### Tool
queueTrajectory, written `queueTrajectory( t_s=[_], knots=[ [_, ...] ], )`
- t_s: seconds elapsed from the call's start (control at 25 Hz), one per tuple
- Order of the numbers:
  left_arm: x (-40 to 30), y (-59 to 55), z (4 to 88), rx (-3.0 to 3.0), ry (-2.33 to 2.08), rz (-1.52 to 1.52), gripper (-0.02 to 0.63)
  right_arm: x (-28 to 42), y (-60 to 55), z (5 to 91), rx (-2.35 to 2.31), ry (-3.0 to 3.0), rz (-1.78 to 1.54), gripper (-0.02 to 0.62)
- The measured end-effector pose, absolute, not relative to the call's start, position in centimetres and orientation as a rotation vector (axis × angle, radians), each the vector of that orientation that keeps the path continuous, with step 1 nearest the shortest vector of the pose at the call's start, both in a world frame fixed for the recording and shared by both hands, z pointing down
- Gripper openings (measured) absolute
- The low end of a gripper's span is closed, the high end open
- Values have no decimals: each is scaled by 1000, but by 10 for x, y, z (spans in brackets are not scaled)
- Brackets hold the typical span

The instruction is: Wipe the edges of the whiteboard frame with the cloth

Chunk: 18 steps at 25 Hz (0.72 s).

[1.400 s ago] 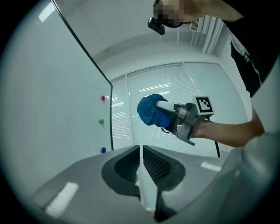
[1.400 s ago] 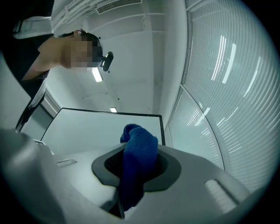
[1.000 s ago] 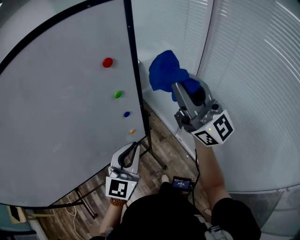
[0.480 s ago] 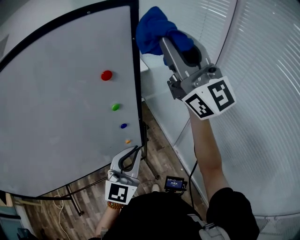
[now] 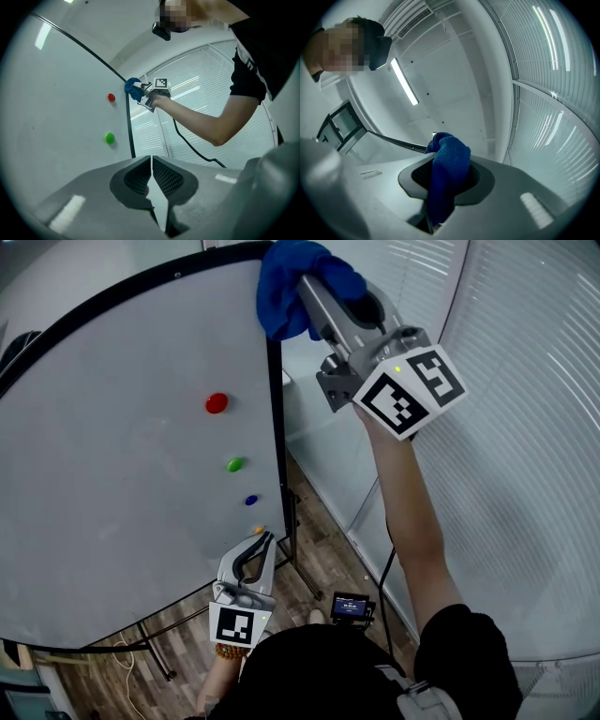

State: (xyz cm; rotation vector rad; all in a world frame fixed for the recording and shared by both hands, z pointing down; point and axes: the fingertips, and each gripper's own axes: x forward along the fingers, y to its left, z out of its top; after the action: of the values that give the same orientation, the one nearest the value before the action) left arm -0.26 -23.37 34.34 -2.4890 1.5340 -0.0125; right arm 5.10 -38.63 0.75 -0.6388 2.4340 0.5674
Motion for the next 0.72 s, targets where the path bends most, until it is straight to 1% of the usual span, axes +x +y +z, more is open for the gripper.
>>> queueTrajectory(
  t_s=[0.32, 0.72],
  knots=[
    [-17, -237, 345, -2512, 1523, -23, 1, 33, -384, -7, -641, 2438, 613, 104],
    [-23, -238, 343, -2500, 1520, -10, 1, 33, -380, -13, -523, 2425, 514, 110]
  ],
)
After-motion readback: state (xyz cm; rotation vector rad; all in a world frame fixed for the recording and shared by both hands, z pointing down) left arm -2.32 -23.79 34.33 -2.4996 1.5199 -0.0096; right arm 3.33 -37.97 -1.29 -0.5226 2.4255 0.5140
